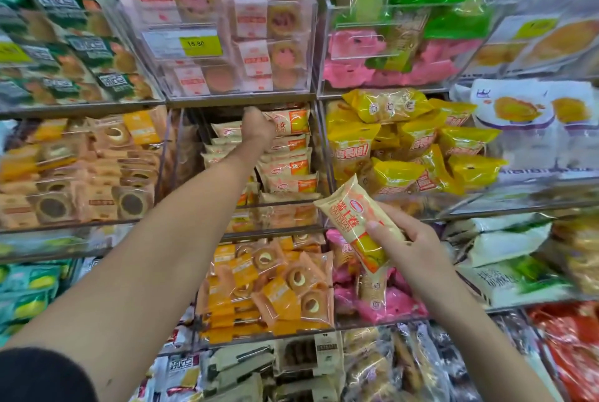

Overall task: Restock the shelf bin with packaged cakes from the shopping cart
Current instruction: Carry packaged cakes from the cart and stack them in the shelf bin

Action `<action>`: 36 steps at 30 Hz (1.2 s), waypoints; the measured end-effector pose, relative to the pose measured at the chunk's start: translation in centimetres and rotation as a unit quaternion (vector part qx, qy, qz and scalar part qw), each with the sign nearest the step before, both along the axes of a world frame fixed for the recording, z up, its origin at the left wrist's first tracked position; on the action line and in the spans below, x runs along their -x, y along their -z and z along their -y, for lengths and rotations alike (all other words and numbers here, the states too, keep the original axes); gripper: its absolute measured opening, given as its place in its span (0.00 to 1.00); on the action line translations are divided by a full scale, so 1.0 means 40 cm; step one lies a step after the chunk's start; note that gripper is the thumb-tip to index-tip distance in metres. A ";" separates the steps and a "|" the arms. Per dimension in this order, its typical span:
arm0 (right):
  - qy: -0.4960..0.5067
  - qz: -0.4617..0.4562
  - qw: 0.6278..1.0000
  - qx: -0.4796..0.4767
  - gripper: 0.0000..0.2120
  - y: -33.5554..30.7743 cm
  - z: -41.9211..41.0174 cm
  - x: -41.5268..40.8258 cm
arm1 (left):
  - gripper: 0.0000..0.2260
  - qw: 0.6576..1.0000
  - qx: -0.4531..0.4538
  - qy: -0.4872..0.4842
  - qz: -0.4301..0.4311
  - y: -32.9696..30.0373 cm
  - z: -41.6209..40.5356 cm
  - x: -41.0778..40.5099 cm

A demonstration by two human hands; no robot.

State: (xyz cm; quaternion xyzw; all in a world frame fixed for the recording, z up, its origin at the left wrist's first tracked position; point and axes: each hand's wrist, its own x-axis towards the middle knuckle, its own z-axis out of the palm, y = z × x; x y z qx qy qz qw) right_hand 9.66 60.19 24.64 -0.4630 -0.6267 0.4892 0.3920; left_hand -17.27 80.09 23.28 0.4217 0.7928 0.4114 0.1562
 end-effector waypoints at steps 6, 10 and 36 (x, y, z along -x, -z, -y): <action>0.001 -0.027 1.000 0.016 0.13 0.002 -0.006 0.010 | 0.21 0.995 0.069 -0.014 0.070 0.002 0.007 0.034; -0.008 -0.035 0.999 0.007 0.14 -0.008 -0.003 0.008 | 0.20 0.995 0.064 -0.007 0.071 -0.018 0.042 0.049; -0.010 0.363 0.862 -0.353 0.11 0.024 -0.180 0.159 | 0.30 0.966 0.032 0.116 0.231 -0.067 0.258 0.044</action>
